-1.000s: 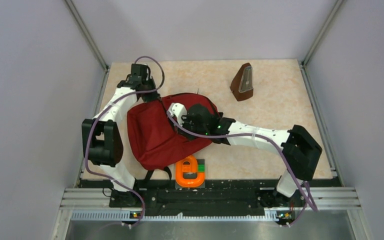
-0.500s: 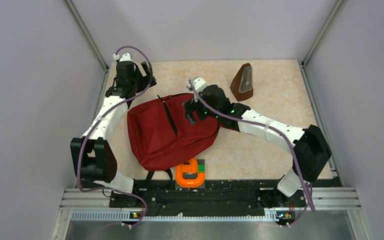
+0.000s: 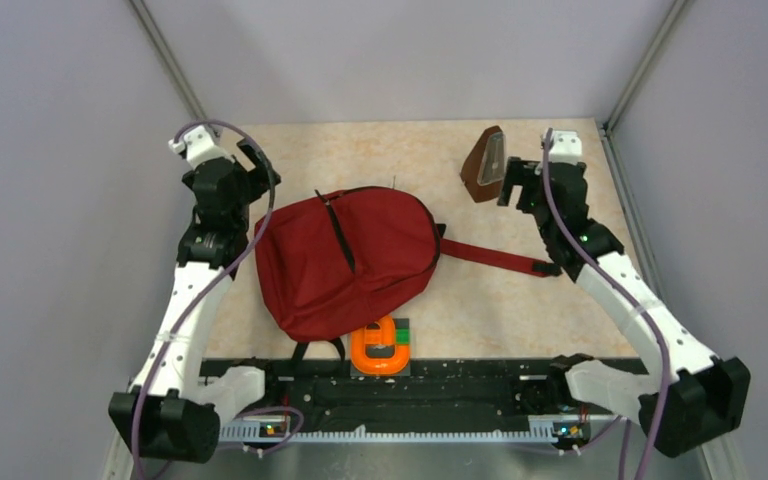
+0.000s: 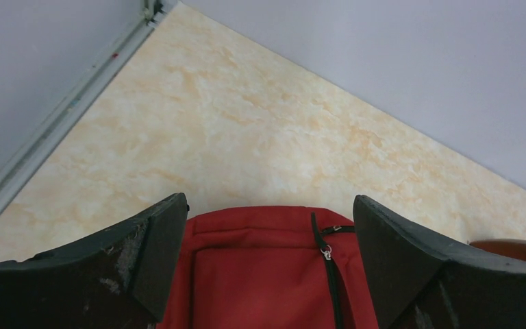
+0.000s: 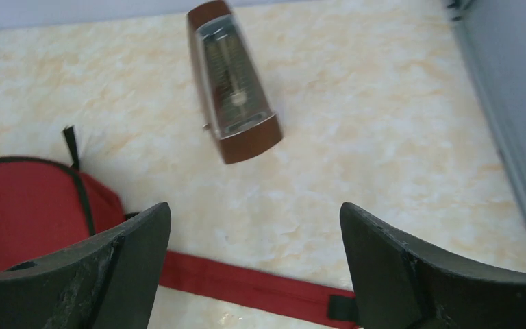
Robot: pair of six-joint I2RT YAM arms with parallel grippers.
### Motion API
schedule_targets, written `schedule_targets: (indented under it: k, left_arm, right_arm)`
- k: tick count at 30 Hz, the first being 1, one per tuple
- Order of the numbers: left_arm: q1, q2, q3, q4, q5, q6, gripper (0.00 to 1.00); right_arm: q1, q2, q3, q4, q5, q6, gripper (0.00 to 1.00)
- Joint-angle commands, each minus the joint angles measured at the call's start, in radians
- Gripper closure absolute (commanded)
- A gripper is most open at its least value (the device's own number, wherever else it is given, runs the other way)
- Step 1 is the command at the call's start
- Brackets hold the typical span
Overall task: Pack the student bag
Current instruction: Reset both arms
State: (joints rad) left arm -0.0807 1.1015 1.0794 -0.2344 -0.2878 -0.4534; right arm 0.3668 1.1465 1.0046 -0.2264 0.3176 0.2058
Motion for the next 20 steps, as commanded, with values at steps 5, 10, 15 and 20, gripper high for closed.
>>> schedule_targets:
  k: [5,10,15,20]
  left_arm:
    - [0.002,-0.172,-0.066,-0.051,-0.137,0.033,0.05]
    - [0.002,-0.197,-0.087,-0.069,-0.131,0.005,0.05]
    - [0.002,-0.192,-0.08,-0.072,-0.116,-0.021,0.04]
    - [0.002,-0.189,-0.081,-0.071,-0.117,-0.022,0.04]
  right_arm:
    - [0.004,-0.208,-0.087,0.047,0.403,-0.054,0.04]
    - [0.003,-0.196,-0.068,0.029,0.48,-0.058,0.01]
    - [0.003,-0.209,-0.079,0.044,0.467,-0.056,0.01]
    - [0.003,-0.236,-0.103,0.057,0.459,-0.048,0.01]
